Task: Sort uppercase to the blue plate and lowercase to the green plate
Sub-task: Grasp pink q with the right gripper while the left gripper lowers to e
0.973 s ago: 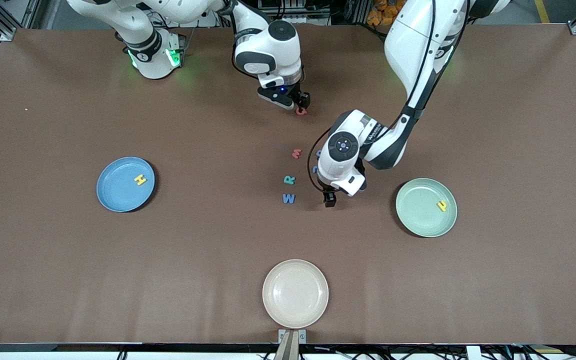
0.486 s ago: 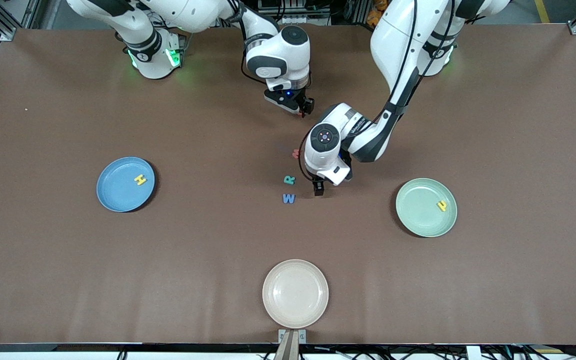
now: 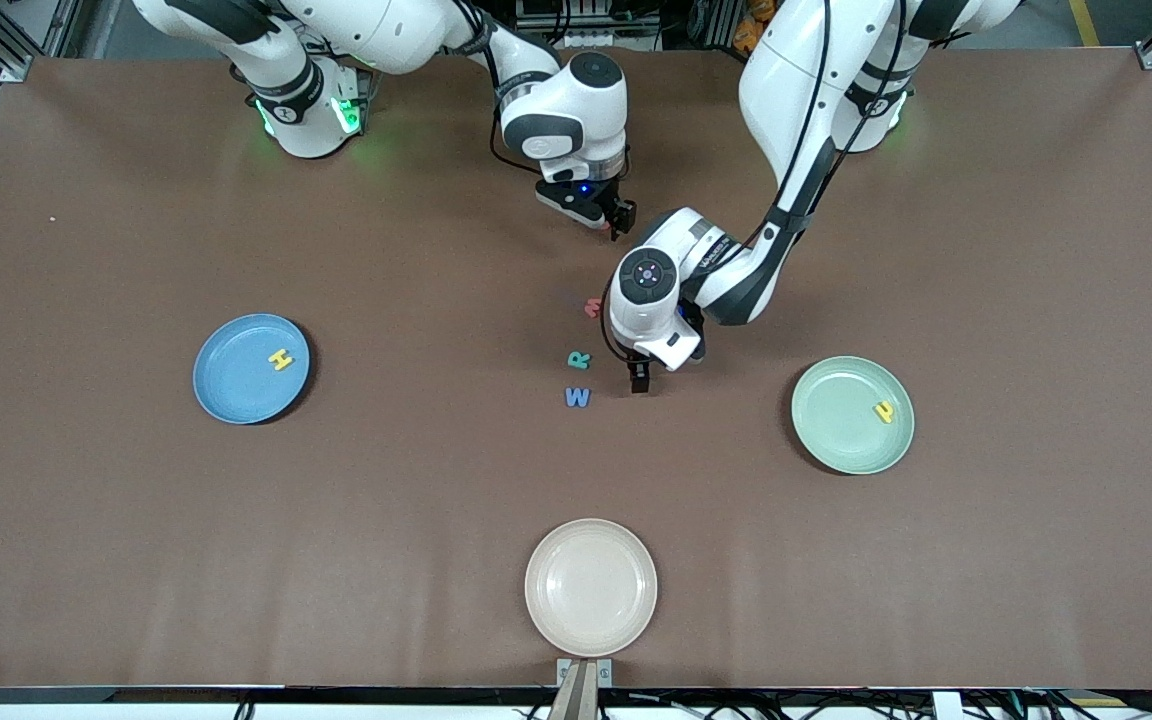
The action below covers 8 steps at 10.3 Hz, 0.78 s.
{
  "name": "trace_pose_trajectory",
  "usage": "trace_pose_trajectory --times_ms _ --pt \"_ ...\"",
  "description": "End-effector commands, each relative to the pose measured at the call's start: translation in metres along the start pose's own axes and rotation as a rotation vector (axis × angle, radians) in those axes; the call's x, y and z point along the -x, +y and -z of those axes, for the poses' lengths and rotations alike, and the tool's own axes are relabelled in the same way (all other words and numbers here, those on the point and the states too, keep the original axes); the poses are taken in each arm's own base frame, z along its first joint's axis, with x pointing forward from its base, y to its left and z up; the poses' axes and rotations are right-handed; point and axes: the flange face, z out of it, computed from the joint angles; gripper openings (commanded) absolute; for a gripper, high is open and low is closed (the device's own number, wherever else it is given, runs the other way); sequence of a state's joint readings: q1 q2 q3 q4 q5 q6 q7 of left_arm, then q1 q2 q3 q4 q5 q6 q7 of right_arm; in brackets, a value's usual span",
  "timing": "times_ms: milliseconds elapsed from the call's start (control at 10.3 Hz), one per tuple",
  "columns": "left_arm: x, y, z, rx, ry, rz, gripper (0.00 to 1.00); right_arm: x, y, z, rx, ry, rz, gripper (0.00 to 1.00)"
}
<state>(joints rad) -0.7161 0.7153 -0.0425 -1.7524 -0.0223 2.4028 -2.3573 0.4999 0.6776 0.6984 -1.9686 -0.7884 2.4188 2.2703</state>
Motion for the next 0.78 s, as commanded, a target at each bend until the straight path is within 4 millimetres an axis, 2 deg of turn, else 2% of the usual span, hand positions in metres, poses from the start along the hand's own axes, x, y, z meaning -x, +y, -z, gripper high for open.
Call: trace_pose_trajectory --times_ms 0,681 --pt "-0.003 -0.017 -0.004 0.003 0.025 -0.015 1.00 0.014 -0.008 -0.009 -0.003 0.000 -0.008 0.85" --pt "-0.006 -0.007 0.010 0.086 0.053 0.025 1.00 0.025 -0.005 -0.023 0.010 -0.021 0.011 0.74"
